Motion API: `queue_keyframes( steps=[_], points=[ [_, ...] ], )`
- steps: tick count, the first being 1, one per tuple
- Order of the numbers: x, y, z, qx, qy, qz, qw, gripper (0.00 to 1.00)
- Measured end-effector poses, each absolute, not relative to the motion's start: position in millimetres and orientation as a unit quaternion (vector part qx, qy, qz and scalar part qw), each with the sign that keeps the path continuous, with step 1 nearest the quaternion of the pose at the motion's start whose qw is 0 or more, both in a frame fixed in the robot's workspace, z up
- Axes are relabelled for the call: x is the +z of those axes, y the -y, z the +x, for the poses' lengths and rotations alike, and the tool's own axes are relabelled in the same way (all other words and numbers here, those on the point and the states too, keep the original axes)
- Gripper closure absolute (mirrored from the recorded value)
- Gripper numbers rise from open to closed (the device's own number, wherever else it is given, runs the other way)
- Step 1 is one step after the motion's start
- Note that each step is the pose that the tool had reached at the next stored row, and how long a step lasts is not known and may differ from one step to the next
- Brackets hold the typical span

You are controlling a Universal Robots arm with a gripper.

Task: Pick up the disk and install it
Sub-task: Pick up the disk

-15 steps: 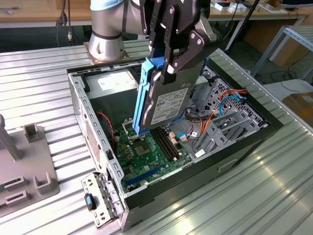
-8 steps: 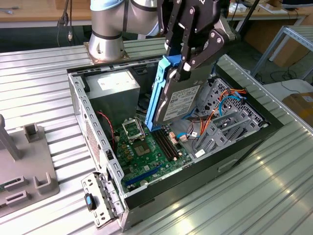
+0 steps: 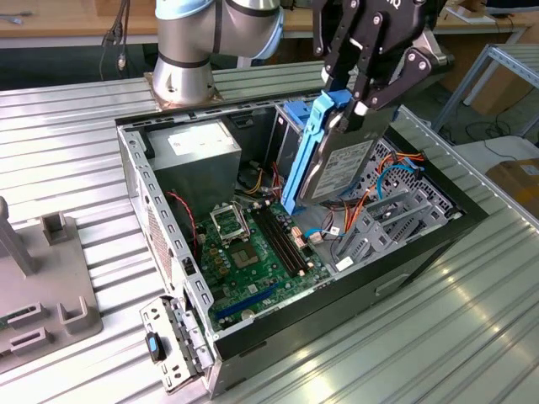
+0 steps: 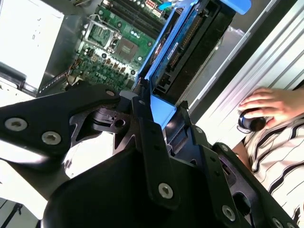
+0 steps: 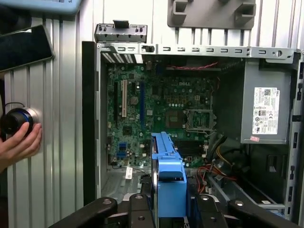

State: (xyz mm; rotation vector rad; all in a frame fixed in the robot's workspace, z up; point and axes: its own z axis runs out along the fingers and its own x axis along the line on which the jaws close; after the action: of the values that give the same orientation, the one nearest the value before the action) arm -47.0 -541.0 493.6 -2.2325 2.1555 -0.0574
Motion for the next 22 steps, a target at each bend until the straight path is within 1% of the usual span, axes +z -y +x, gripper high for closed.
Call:
queue_keyframes(
  steps=[2,7,12,15,22],
  points=[
    [493,541,-37,-0.018,-0.694,-0.719,0.019,0.63],
    [494,541,-36,-0.018,-0.694,-0.719,0.019,0.63],
    [505,541,-36,-0.019,-0.694,-0.719,0.019,0.63],
    [506,541,-35,-0.018,-0.694,-0.719,0.019,0.63],
    [506,541,-4,-0.015,-0.694,-0.719,0.018,0.63]
  ],
)
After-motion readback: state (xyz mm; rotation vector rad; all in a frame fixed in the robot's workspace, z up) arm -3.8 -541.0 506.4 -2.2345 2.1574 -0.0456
